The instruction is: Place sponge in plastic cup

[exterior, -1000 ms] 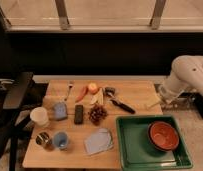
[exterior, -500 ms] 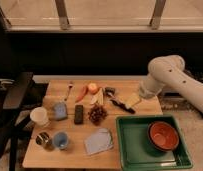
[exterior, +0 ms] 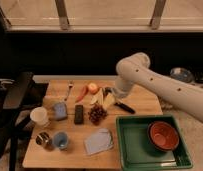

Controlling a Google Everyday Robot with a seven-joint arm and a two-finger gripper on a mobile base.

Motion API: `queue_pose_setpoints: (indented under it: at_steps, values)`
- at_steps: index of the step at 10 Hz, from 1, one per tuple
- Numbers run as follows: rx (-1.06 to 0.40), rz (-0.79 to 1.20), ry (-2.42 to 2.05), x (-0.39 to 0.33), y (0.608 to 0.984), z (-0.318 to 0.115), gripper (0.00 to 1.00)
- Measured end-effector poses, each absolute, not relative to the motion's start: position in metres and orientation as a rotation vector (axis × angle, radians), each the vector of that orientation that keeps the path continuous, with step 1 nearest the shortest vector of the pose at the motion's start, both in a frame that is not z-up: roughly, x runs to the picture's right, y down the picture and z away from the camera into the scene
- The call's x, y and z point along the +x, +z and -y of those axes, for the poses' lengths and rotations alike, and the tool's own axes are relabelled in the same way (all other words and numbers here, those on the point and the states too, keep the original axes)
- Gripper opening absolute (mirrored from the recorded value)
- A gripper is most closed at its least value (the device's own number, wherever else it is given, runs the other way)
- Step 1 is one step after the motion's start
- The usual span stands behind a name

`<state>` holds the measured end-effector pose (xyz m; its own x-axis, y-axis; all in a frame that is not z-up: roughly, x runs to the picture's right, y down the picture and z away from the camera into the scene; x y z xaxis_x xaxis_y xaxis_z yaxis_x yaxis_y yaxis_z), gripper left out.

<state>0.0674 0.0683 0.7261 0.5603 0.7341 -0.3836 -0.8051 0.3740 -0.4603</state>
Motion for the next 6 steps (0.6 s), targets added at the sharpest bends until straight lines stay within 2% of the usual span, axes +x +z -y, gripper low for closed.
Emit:
queue_pose_setpoints:
  at_steps: [6]
  values:
    - [-0.656, -0.131, 0.982, 0.0684, 0.7266, -0.0685, 0.78]
